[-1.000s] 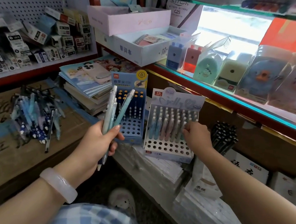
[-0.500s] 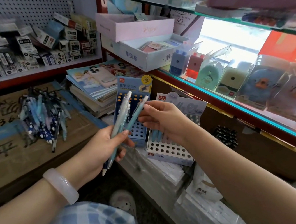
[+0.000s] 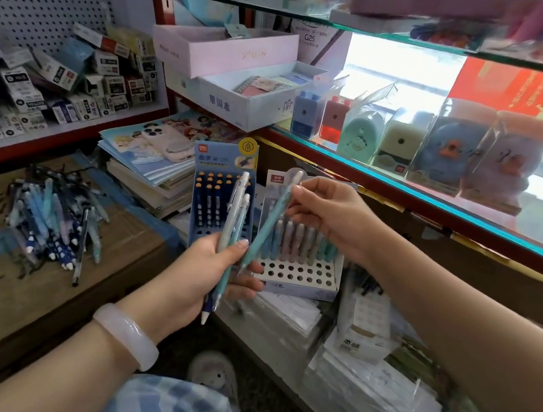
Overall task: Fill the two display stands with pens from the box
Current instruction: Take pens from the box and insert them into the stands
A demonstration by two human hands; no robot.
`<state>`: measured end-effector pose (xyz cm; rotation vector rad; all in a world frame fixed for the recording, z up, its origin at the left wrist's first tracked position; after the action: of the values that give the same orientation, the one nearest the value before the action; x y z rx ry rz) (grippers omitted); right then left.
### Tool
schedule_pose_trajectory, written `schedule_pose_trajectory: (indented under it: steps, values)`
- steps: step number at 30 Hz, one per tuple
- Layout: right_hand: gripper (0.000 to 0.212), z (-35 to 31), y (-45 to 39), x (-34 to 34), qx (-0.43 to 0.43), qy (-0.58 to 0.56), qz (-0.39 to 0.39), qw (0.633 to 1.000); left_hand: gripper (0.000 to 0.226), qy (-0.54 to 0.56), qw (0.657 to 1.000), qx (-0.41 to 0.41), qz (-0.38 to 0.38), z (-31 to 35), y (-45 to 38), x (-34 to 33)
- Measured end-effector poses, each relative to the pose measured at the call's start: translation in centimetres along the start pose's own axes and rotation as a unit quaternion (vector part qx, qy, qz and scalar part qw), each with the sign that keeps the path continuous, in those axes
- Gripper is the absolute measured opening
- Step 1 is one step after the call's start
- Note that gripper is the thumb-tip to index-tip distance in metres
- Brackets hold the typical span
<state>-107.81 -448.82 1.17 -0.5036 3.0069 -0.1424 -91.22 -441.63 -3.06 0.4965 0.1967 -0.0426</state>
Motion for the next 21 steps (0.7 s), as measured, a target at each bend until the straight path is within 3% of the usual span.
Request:
schedule_pose_trajectory:
  steps: [4, 9, 21]
  values:
    - [0.010, -0.4, 0.1, 3.9, 0.010, 0.146, 0.098, 0.984, 0.006, -0.090, 0.993, -0.018, 0.077, -0.5, -1.0, -0.3]
    - [0.005, 2.9, 0.2, 7.3, 0.039, 0.446, 0.125, 0.885, 0.013, -0.183, 0.972, -0.062, 0.137, -0.8, -1.8, 0.2]
    - [0.007, 7.6, -0.8, 7.0, -0.001, 0.471, 0.131, 0.872, 0.018, -0.084, 0.989, -0.064, 0.106, -0.9, -2.6, 0.7]
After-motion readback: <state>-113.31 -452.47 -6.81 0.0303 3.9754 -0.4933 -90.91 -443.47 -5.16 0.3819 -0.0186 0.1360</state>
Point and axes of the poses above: each hand's wrist, its own y-axis away from the middle knuckle, its own x-axis out of the back of the hand, z = x × y, the point moved 2 cm from there along -y, towards the middle knuckle, and after that the axes turned 11 degrees about x, right-handed, at the moved point
